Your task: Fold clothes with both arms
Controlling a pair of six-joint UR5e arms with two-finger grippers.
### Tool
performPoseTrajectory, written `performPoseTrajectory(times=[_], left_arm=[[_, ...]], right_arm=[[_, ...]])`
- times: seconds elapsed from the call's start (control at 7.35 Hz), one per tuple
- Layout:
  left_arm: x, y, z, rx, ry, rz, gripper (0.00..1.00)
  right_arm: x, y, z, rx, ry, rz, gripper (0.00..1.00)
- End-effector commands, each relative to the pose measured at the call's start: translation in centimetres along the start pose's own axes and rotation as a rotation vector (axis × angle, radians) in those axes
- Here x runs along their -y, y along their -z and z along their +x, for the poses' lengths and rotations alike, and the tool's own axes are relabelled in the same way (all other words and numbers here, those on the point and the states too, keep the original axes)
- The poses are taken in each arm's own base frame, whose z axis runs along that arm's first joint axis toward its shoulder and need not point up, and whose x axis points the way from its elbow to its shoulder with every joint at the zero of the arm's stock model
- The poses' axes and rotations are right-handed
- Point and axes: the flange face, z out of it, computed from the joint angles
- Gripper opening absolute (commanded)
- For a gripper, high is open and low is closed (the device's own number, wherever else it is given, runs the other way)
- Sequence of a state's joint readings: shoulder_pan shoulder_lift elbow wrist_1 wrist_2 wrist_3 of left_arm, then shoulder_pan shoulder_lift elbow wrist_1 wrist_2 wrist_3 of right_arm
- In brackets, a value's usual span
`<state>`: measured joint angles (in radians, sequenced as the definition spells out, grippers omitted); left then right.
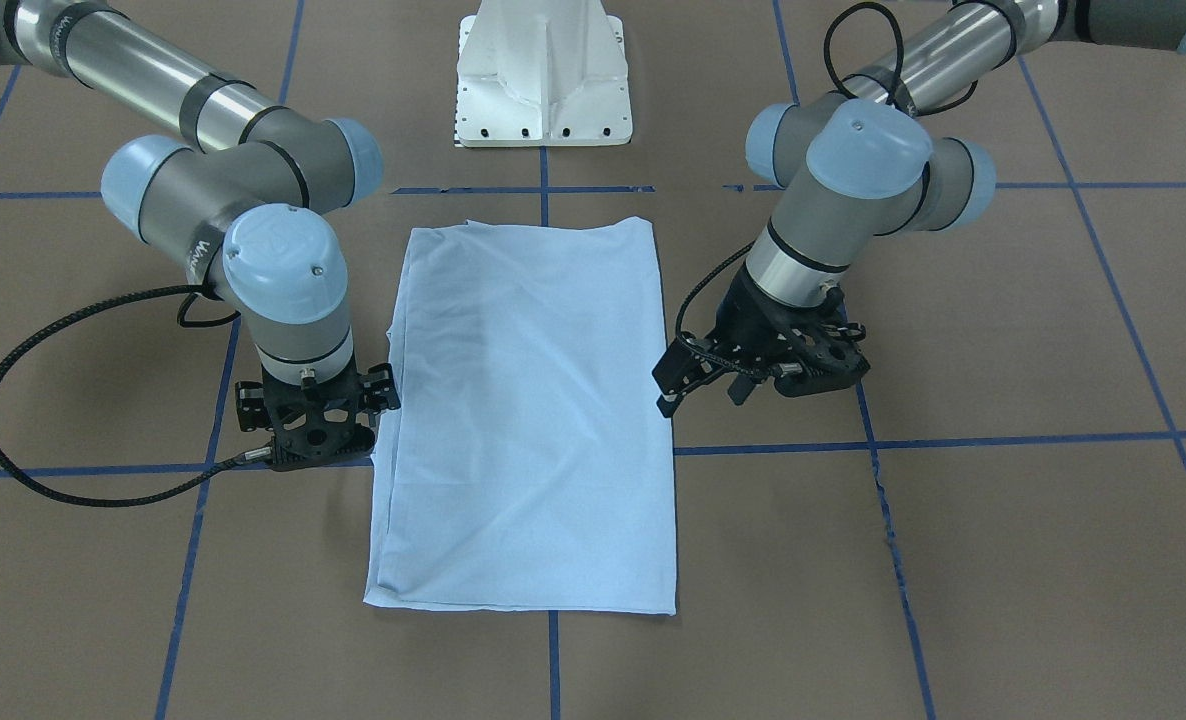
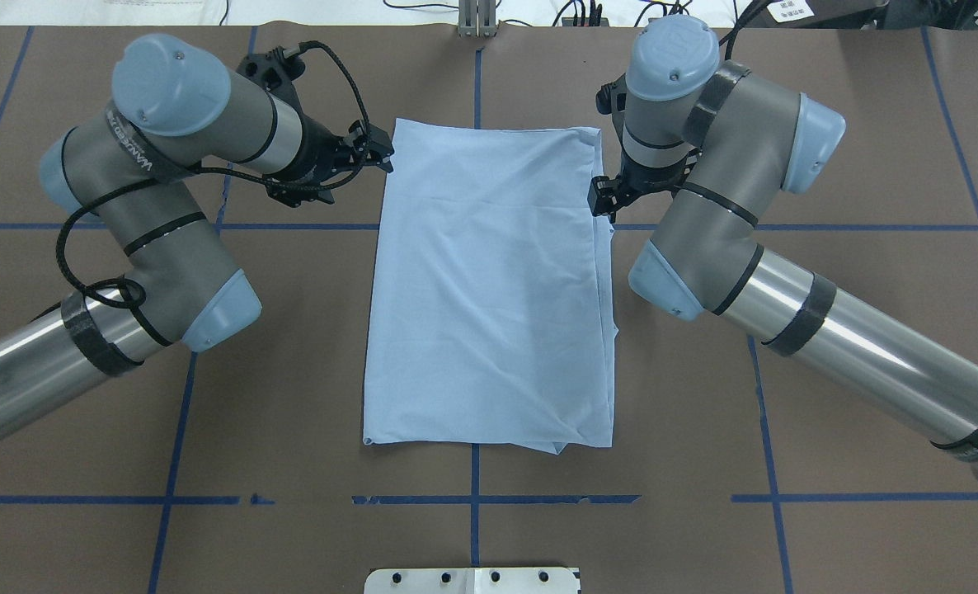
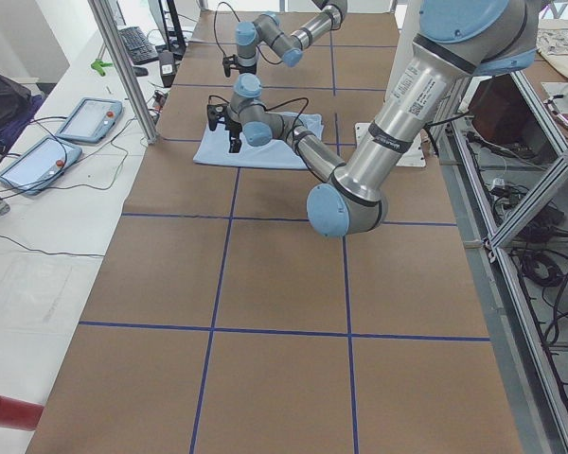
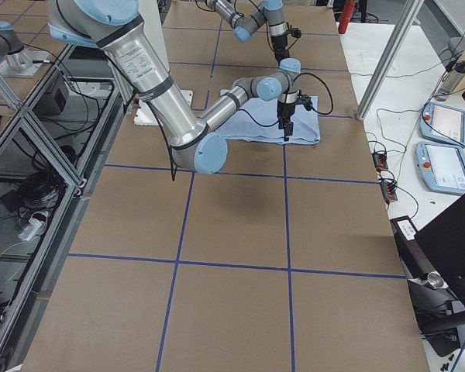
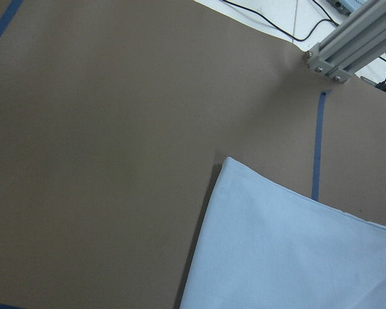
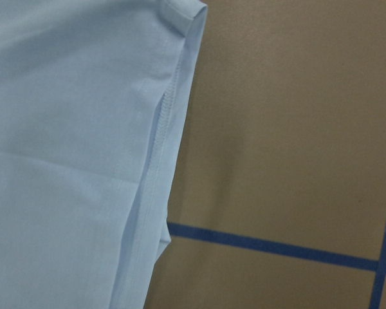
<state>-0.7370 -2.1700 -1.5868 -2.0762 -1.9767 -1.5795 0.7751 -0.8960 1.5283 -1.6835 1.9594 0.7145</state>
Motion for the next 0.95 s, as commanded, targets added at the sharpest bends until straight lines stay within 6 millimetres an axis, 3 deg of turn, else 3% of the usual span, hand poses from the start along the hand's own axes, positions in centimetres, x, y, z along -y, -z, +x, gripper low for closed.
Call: performPoseTrajectory(times=[0.0, 0.14, 0.27, 0.41, 0.54, 0.82], left_arm=[[-10.1, 0.8, -1.8, -0.016, 0.15, -0.117, 1.0], [-13.0, 0.6, -3.7, 0.029, 0.229, -0.128, 1.0], [-17.4, -0.9, -4.4, 0.095, 0.255, -0.078, 0.99], [-20.5, -2.5, -5.0, 0.168, 0.288, -0.042, 0.99], [-22.4, -3.4, -5.9, 0.2, 0.312, -0.04, 0.97], [-23.9, -4.4, -6.8, 0.253, 0.301, -0.019, 0.96]], right_arm=[[-4.7, 2.3, 1.8, 0.113, -0.034, -0.023, 1.0], [-5.7, 3.2, 2.0, 0.132, -0.051, -0.018, 1.0], [-6.2, 3.8, 1.6, 0.147, -0.095, -0.017, 1.0], [-7.0, 4.1, 0.6, 0.162, -0.131, -0.024, 1.0], [-7.6, 4.2, -0.3, 0.171, -0.126, -0.029, 1.0], [-7.8, 3.9, -0.6, 0.17, -0.122, -0.031, 1.0]])
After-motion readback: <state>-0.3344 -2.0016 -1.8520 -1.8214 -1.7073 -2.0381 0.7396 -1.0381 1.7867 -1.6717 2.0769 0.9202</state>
